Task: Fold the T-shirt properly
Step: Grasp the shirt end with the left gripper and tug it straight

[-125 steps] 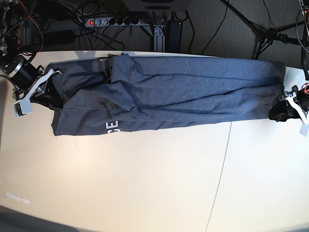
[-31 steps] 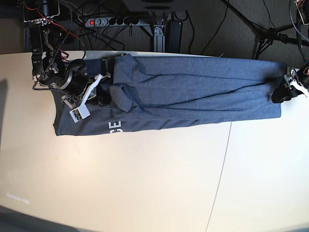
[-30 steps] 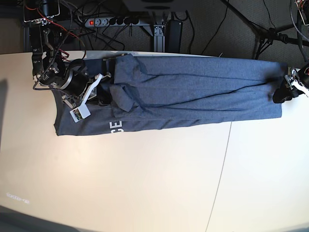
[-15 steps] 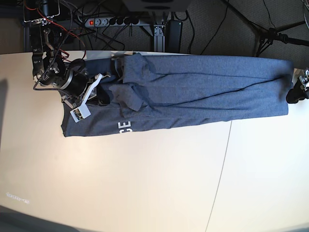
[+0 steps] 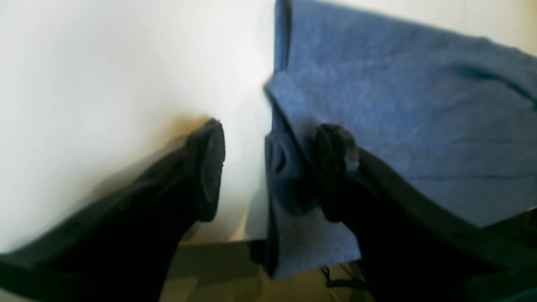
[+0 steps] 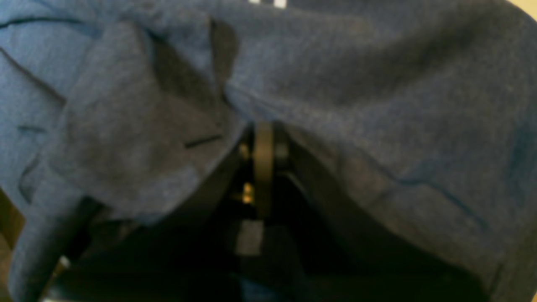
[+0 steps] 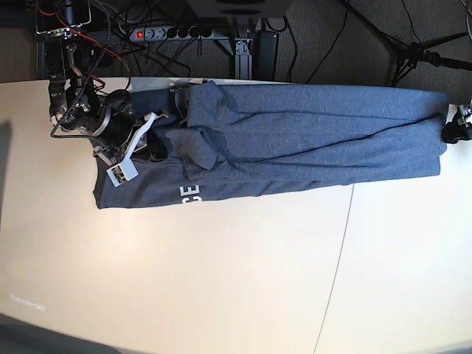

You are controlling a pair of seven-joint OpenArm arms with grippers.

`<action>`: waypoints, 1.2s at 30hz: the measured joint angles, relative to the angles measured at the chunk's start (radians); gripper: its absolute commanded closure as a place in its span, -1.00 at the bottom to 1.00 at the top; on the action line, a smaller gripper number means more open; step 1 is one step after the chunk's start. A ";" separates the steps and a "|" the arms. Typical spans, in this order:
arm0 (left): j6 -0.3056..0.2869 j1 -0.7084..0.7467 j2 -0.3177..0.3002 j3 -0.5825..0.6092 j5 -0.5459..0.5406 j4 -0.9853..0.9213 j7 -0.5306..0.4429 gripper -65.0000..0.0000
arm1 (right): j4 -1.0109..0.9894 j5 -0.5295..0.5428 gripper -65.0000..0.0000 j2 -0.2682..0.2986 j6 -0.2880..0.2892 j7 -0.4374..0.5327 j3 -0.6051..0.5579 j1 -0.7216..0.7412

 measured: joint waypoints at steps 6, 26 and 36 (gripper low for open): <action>0.000 0.031 -0.001 0.000 -0.021 0.000 -0.006 -0.16 | 0.000 0.000 1.00 0.000 0.000 0.000 0.000 0.000; 0.003 0.008 -0.006 0.130 -0.112 0.006 -0.016 -0.16 | 0.000 0.000 1.00 0.000 0.000 0.000 0.000 0.000; 0.003 -0.025 0.066 0.131 -0.132 0.008 -0.028 -0.16 | 0.000 -0.002 1.00 0.000 0.000 0.001 0.000 0.000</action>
